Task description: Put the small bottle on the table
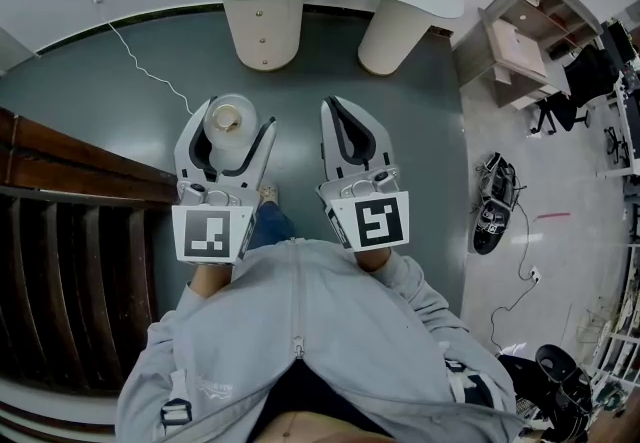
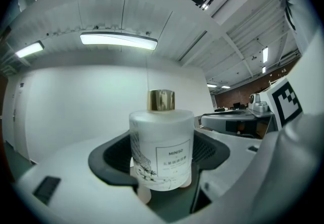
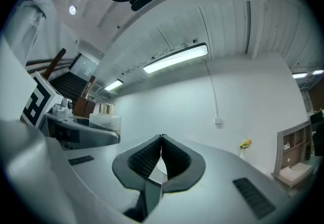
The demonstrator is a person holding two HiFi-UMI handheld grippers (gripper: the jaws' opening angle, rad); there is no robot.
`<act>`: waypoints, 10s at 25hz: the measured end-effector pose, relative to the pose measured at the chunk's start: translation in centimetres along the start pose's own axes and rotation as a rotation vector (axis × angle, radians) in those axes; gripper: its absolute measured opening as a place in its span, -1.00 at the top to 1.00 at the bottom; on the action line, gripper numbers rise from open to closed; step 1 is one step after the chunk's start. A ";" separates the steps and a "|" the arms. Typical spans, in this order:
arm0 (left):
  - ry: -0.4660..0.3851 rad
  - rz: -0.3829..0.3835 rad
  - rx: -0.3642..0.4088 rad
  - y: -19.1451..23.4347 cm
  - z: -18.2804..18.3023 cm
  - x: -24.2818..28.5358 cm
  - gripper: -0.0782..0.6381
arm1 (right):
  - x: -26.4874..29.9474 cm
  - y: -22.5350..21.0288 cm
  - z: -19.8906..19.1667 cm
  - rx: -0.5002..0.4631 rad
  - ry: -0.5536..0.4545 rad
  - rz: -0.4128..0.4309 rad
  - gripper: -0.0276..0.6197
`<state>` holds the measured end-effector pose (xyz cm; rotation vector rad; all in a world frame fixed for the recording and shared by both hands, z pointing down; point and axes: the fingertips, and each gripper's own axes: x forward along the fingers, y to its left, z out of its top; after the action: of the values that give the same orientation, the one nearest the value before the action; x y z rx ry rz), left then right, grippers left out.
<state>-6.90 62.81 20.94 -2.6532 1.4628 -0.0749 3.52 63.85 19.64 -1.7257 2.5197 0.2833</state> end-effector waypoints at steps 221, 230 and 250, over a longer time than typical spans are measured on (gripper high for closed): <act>0.208 0.028 -0.073 45.3 -39.1 82.6 -0.14 | 84.5 -28.3 -45.9 0.063 0.223 0.169 0.83; 0.271 0.010 -0.113 45.3 -40.2 82.8 -0.14 | 84.4 -27.8 -46.7 0.061 0.237 0.178 0.83; 0.461 -0.031 -0.139 44.7 -42.7 83.1 -0.14 | 84.5 -27.1 -46.9 0.066 0.252 0.185 0.83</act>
<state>-4.17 -34.22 57.08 -2.9040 1.5936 -0.6504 -0.12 -32.12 48.75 -1.5967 2.8357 -0.0104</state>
